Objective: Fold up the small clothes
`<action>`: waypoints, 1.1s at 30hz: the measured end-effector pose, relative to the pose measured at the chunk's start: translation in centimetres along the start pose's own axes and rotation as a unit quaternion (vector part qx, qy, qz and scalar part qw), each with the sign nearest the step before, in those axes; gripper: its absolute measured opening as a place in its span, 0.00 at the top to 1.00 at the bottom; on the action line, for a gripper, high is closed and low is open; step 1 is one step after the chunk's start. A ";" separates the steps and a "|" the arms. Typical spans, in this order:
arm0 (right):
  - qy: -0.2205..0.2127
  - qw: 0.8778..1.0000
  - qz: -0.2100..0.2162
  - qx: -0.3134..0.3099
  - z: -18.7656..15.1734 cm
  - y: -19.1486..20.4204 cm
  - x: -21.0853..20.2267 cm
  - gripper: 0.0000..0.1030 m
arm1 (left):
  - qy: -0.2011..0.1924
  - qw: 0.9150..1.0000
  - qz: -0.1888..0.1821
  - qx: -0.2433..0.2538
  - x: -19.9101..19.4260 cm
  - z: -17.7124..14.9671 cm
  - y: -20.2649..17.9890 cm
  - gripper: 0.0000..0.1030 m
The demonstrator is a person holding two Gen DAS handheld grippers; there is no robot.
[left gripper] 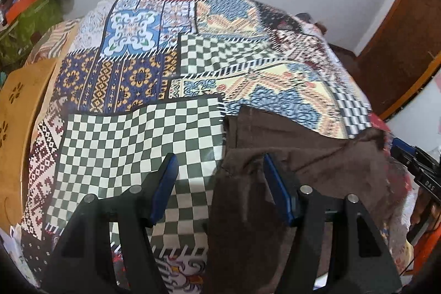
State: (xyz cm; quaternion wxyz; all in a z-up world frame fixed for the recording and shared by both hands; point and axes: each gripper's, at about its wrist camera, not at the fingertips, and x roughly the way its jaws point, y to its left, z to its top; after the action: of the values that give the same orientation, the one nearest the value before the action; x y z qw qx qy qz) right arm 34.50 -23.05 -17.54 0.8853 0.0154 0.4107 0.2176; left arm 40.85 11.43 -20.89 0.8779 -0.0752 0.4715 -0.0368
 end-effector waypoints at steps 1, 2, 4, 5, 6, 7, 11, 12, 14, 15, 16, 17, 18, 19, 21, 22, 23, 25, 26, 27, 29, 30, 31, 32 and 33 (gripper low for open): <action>-0.001 1.000 0.004 0.001 -0.1 0.1 -0.2 0.59 | 0.001 1.000 -0.003 0.001 -0.2 -0.1 -0.1 0.38; -0.001 1.000 0.010 0.003 -0.2 0.3 -0.5 0.59 | 0.007 1.000 -0.008 0.001 -0.4 -0.3 0.0 0.38; 0.008 1.000 0.024 0.011 -0.6 0.7 -0.6 0.55 | 0.028 1.000 -0.013 0.002 -0.1 -1.1 0.1 0.37; 0.014 0.999 0.029 0.013 -1.0 1.0 -0.4 0.55 | 0.035 0.999 -0.013 0.002 0.1 -1.4 0.1 0.37; 0.020 0.999 0.032 0.009 -1.4 1.4 -0.2 0.55 | 0.044 0.999 -0.011 0.002 0.6 -1.9 0.2 0.37; 0.024 0.999 0.033 0.006 -1.7 1.7 0.1 0.55 | 0.052 0.999 -0.009 0.000 1.0 -2.3 0.3 0.37; 0.048 0.998 0.031 0.005 -2.6 2.3 2.0 0.55 | 0.081 0.995 -0.052 -0.041 3.0 -3.5 1.1 0.37; 0.051 0.998 0.034 0.008 -2.7 2.3 2.4 0.55 | 0.084 0.993 -0.063 -0.048 3.3 -3.4 1.1 0.37; 0.056 0.998 0.041 0.013 -2.8 2.3 3.1 0.55 | 0.084 0.992 -0.076 -0.051 3.7 -3.3 0.9 0.37; 0.053 0.998 0.042 0.014 -2.7 2.3 3.5 0.55 | 0.085 0.992 -0.082 -0.050 3.9 -3.2 0.7 0.37; 0.051 0.998 0.044 0.015 -2.6 2.4 3.5 0.55 | 0.085 0.992 -0.082 -0.047 4.0 -3.1 0.4 0.37; 0.051 0.997 0.049 0.018 -2.5 2.4 3.8 0.55 | 0.084 0.992 -0.084 -0.043 4.2 -3.0 0.2 0.37; 0.050 0.997 0.054 0.024 -2.3 2.3 4.1 0.54 | 0.083 0.992 -0.086 -0.040 4.2 -2.9 0.0 0.37; 0.050 0.997 0.059 0.029 -2.1 2.3 4.3 0.54 | 0.082 0.992 -0.089 -0.040 4.3 -2.8 -0.1 0.39; 0.050 0.996 0.069 0.037 -2.0 2.4 4.7 0.60 | 0.078 0.991 -0.102 -0.040 4.3 -2.6 -0.3 0.52; 0.049 0.995 0.072 0.039 -2.0 2.5 4.8 0.64 | 0.077 0.990 -0.113 -0.042 4.2 -2.5 -0.4 0.64; 0.052 0.995 0.077 0.039 -2.0 2.7 5.1 0.72 | 0.079 0.988 -0.122 -0.045 4.4 -2.3 -0.4 0.76; 0.055 0.994 0.084 0.038 -2.1 3.2 5.3 0.82 | 0.082 0.986 -0.134 -0.052 4.6 -2.2 -0.5 0.84; 0.056 0.994 0.091 0.039 -2.1 3.4 5.2 0.86 | 0.081 0.986 -0.137 -0.055 4.5 -2.2 -0.6 0.88; 0.054 0.994 0.089 0.038 -2.1 3.6 5.1 0.87 | 0.077 0.987 -0.133 -0.052 4.4 -2.2 -0.7 0.88; 0.047 0.994 0.090 0.034 -2.1 3.9 4.5 0.89 | 0.067 0.990 -0.118 -0.043 3.6 -2.4 -1.1 0.90; 0.046 0.994 0.092 0.032 -2.1 4.0 4.2 0.89 | 0.060 0.991 -0.112 -0.039 3.1 -2.6 -1.2 0.90; 0.043 0.994 0.094 0.029 -2.0 4.1 3.7 0.89 | 0.055 0.992 -0.108 -0.035 2.5 -2.8 -1.3 0.90; 0.041 0.994 0.098 0.024 -2.1 4.4 3.1 0.90 | 0.049 0.993 -0.105 -0.032 1.6 -3.1 -1.3 0.91; 0.040 0.994 0.100 0.021 -2.1 4.6 2.7 0.90 | 0.046 0.993 -0.104 -0.030 1.0 -3.3 -1.3 0.91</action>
State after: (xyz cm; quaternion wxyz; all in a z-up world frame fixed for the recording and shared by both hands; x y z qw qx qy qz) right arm 32.80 -18.09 -19.91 0.8415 0.0662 0.4462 0.2972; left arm 38.63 9.69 -23.28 0.8442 -0.1485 0.5015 -0.1176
